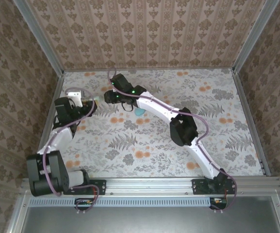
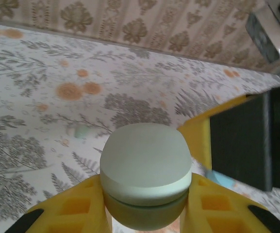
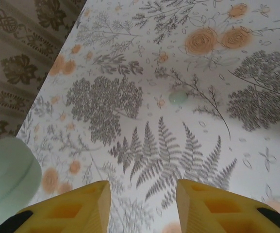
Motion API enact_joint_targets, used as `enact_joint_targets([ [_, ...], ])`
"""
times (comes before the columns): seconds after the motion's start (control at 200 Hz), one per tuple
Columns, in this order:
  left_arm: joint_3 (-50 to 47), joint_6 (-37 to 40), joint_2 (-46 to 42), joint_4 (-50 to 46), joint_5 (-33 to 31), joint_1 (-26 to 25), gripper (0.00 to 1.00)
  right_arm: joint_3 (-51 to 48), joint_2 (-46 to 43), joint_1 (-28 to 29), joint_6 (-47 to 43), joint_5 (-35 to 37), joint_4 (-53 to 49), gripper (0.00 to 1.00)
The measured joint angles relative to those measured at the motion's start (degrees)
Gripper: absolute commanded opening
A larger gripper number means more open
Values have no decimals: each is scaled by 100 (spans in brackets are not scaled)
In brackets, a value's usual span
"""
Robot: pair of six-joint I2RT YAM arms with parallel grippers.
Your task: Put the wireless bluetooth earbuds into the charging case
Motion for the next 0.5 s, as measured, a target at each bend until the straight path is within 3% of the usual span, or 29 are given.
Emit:
enact_joint_targets([
  [0.31, 1023, -380, 1659, 55, -708, -219, 0, 133, 323, -302, 170, -144, -35, 41],
  [0.5, 1707, -568, 2465, -136, -1106, -542, 0, -1447, -376, -461, 225, -164, 343, 41],
])
